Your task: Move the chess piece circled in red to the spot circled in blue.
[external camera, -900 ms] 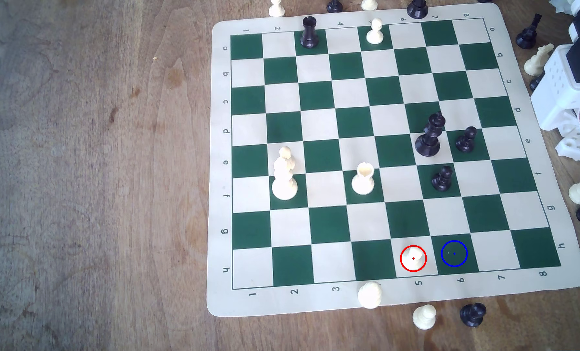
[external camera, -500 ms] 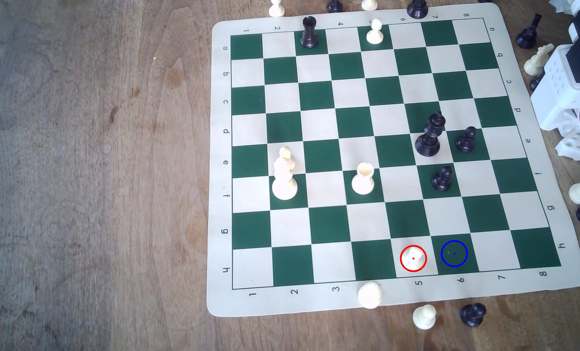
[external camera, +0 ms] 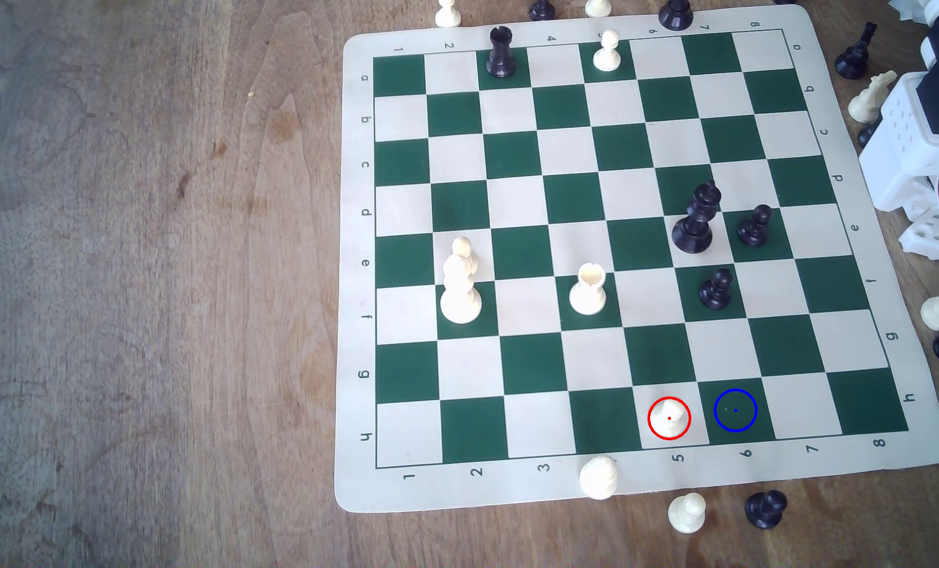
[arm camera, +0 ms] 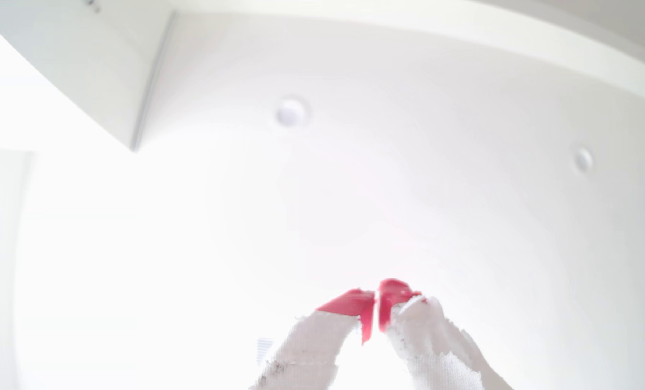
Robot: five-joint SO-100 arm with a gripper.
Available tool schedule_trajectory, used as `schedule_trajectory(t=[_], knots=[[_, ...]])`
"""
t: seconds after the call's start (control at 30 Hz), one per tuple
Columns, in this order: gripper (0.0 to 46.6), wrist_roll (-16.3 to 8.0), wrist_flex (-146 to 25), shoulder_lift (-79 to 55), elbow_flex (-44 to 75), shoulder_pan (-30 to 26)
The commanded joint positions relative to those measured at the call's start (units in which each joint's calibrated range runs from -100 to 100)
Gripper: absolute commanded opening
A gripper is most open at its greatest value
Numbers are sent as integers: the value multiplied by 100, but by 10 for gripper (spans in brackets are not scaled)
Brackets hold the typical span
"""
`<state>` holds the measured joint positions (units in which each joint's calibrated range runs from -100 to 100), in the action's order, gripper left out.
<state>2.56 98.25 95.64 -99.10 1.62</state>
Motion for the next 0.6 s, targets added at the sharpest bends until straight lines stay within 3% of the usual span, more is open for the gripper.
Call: schedule_trajectory(t=[0.0,0.03,0.13,0.2,0.43,0.57], knots=[[2,-54,-824,20,-81,-80],[2,-15,-1479,20,-81,-502],[2,-5,-2233,20,-81,-1089],[2,151,-3174,20,-81,-1605],[2,249,-5967,20,-81,-1801],[2,93,-8776,37,417,-2043]])
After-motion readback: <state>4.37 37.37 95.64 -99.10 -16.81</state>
